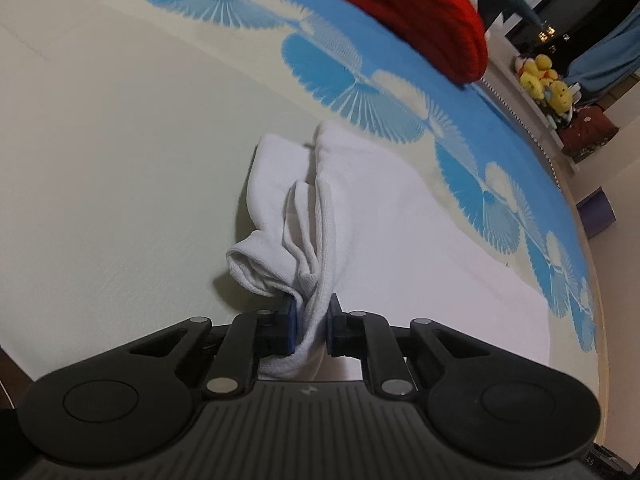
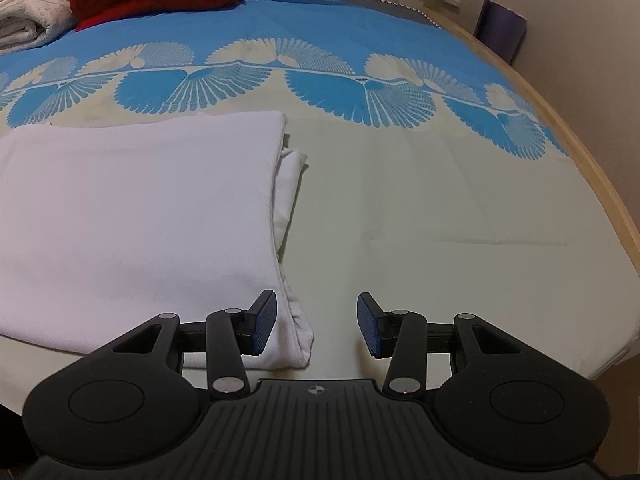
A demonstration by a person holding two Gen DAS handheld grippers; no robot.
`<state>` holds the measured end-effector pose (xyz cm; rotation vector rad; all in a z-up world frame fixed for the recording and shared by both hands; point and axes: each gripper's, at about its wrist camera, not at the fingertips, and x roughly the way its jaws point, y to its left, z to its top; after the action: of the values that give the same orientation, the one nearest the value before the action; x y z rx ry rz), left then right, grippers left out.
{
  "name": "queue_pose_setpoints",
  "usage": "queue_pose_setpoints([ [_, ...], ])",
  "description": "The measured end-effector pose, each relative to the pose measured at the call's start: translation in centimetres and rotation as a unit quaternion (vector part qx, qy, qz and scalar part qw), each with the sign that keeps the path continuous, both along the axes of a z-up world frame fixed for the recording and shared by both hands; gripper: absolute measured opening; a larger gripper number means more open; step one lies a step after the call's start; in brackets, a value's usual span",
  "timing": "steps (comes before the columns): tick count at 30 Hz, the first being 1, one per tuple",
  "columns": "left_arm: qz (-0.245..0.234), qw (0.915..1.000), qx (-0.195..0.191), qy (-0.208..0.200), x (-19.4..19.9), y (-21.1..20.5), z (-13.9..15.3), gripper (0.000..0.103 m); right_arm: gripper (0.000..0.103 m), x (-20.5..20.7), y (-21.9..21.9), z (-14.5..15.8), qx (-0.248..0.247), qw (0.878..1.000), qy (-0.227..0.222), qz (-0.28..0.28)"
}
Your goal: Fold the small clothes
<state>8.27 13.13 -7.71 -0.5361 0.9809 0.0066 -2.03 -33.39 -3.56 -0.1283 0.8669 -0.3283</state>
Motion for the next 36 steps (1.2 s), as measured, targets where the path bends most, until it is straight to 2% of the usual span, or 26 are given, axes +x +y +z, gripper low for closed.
queue_pose_setpoints([
  [8,0.022,0.9977,0.058,0.028,-1.4,1.7,0.0,0.015,0.046,0.2,0.0,1.4,0.013,0.999,-0.031,-0.009],
  [17,-0.021,0.9885,0.15,-0.01,-2.3,-1.3,1.3,0.014,0.046,-0.9,-1.9,3.8,0.022,0.996,-0.079,-0.027],
  [22,-0.053,0.9796,0.186,-0.054,-2.7,-4.3,4.4,0.014,0.046,-1.4,-4.1,5.2,0.03,0.993,-0.102,-0.048],
  [26,-0.09,0.9725,0.193,-0.094,-2.8,-9.6,8.3,0.013,0.046,-1.8,-5.5,6.3,0.043,0.99,-0.127,-0.051],
  [30,-0.154,0.9616,0.187,-0.129,-3.6,-18.4,10.8,0.013,0.046,-2.4,-7.4,6.8,0.058,0.986,-0.146,-0.061],
  [33,-0.209,0.95,0.183,-0.143,-4.5,-26.2,10.9,0.013,0.046,-2.8,-9.0,6.3,0.075,0.984,-0.145,-0.073],
  [36,-0.265,0.9354,0.187,-0.141,-5.3,-33.8,9.2,0.015,0.046,-2.9,-10.0,6.0,0.083,0.983,-0.144,-0.078],
])
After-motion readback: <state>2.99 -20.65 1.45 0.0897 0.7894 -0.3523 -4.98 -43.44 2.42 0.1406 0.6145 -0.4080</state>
